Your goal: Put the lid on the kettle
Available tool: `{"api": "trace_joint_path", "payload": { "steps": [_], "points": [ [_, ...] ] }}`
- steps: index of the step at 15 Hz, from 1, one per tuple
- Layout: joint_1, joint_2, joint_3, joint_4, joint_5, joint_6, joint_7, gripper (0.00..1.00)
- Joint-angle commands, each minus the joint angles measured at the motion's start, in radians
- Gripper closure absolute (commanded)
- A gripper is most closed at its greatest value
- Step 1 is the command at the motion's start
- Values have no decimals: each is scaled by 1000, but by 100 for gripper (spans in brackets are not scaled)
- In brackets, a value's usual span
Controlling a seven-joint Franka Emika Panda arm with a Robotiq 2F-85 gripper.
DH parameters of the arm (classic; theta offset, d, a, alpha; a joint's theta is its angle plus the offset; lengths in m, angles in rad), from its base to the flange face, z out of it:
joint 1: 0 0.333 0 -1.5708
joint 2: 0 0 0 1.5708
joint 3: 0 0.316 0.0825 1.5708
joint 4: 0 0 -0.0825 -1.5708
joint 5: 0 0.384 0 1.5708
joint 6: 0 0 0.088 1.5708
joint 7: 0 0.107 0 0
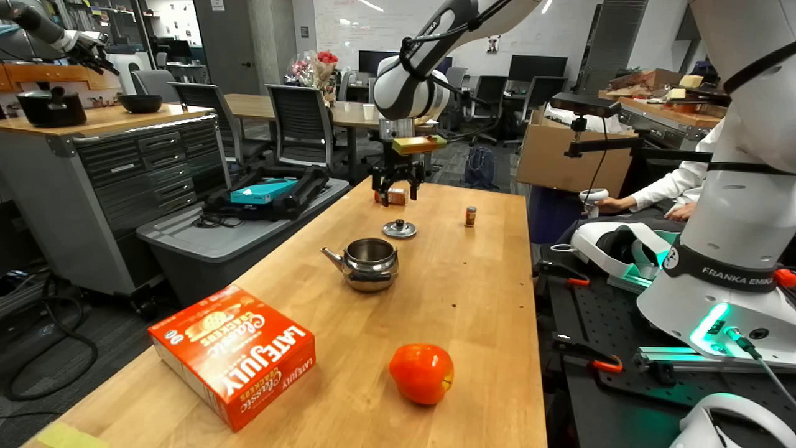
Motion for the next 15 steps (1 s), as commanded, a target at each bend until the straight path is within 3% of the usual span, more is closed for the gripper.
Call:
{"api": "trace_joint_path", "payload": {
  "steps": [1,15],
  "points": [
    [-10,47,2,58,16,-39,-13,0],
    [-21,121,-13,122,6,-122,4,0]
  ]
}}
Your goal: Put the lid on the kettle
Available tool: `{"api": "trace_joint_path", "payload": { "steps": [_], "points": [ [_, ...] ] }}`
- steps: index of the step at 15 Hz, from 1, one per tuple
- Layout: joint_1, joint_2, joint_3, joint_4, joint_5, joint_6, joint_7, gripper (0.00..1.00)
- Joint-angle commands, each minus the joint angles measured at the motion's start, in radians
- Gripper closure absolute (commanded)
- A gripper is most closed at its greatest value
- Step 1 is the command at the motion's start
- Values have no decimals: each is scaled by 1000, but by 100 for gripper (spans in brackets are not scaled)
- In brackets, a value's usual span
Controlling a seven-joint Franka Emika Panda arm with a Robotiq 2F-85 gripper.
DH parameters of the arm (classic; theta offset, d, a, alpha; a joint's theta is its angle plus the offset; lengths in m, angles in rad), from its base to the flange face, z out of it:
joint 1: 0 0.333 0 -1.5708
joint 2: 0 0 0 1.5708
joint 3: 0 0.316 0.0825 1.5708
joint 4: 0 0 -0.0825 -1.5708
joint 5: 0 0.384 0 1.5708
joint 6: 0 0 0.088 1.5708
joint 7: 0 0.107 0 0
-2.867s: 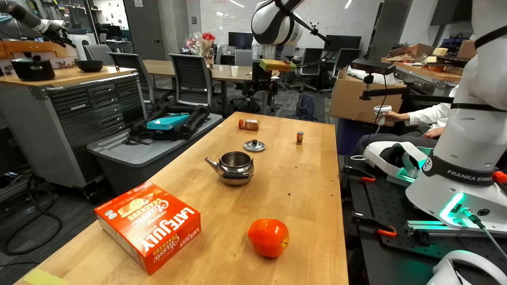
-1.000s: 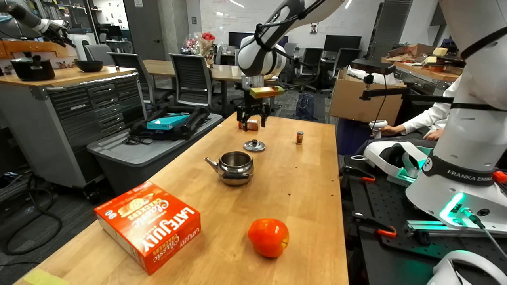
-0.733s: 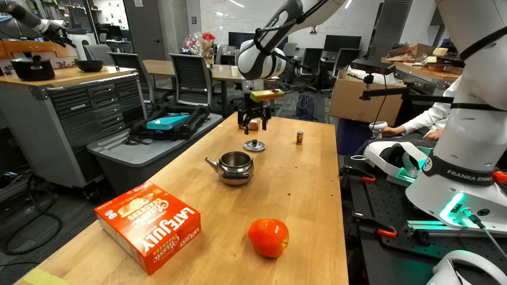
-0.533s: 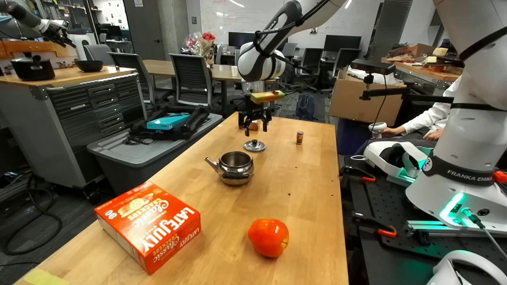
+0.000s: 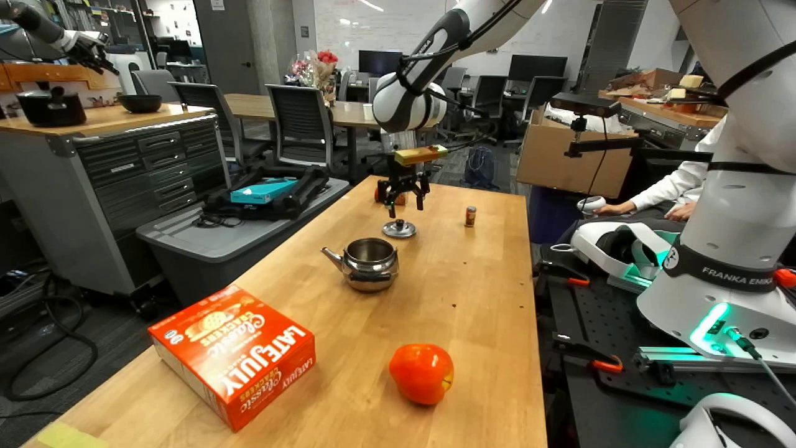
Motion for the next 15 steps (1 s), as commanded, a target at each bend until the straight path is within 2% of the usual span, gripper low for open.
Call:
{"api": "trace_joint_path", "payload": {
  "steps": [1,12,13,15],
  "points": [
    [-7,51,-8,78,6,-56,2,0],
    [5,103,-2,125,-3,-53,1,1],
    [6,104,-1,127,-4,-52,0,25],
    [11,104,-2,127,-6,-49,2,30]
  ]
}}
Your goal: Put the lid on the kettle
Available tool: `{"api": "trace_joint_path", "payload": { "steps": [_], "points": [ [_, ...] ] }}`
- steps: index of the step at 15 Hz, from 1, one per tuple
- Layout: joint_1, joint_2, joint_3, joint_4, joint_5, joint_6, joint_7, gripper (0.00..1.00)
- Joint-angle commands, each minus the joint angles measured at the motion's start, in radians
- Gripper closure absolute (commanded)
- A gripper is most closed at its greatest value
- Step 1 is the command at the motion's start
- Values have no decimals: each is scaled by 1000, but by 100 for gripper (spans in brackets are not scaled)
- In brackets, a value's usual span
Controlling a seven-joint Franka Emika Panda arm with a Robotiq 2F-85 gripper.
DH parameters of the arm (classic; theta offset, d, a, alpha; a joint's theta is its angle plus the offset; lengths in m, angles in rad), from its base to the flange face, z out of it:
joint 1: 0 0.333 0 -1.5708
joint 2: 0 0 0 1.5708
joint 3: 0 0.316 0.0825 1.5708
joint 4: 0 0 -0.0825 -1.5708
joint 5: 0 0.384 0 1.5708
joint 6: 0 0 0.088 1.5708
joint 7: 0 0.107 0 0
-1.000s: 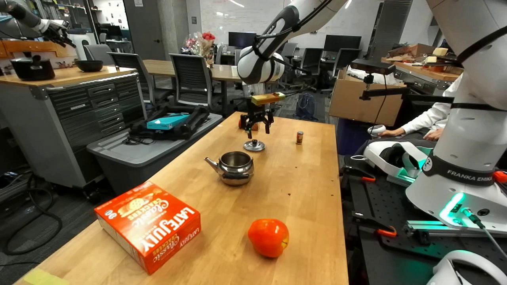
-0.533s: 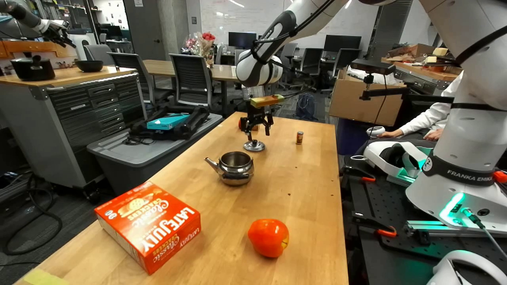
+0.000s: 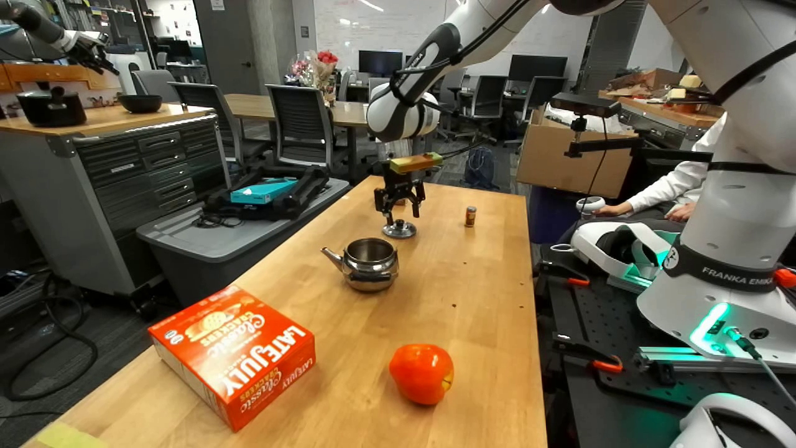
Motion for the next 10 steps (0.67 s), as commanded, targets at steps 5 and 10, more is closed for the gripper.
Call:
{"api": "trace_joint_path", "payload": {
  "steps": [5,10],
  "points": [
    [14,29,-5,56,-8,-22,2,70],
    [15,16,-3,48,2,1,8,93]
  ]
}}
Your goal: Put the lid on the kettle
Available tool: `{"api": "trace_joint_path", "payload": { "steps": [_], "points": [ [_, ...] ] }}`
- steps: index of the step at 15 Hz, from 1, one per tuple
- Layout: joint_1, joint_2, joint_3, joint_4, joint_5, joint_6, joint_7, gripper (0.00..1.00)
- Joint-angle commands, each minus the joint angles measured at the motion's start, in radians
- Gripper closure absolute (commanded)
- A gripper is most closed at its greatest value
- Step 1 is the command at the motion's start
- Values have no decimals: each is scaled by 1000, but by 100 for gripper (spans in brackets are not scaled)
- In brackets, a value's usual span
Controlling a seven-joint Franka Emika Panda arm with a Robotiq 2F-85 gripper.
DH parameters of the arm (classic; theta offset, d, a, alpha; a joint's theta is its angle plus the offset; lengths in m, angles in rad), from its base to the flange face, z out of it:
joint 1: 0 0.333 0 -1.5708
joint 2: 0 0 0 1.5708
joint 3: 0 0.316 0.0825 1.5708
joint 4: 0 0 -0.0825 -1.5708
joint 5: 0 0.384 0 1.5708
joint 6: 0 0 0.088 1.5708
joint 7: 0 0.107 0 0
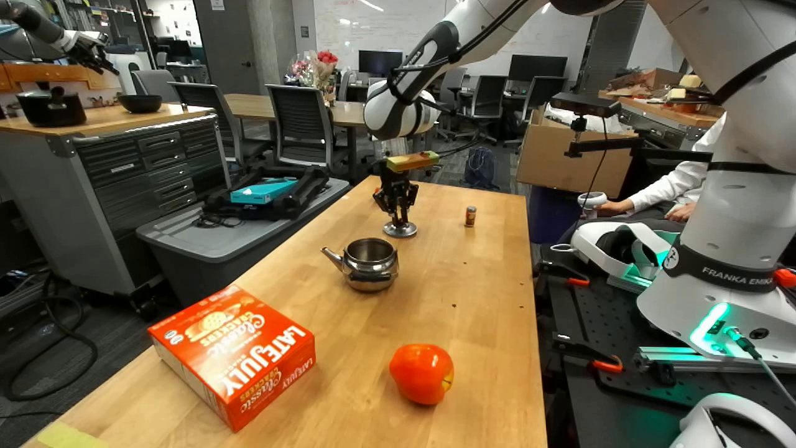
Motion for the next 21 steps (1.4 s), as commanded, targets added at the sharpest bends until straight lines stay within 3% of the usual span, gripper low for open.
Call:
{"api": "trace_joint_path", "payload": {
  "steps": [1,8,16,21],
  "points": [
    [6,6,-2,27,6,2,4,93],
    [38,-92,6,-57,-6,31,-3,93],
    [141,-299,22,-236,-56,31,1,93],
    [189,-371,63,-292,-65,20,-11,93]
  ]
}}
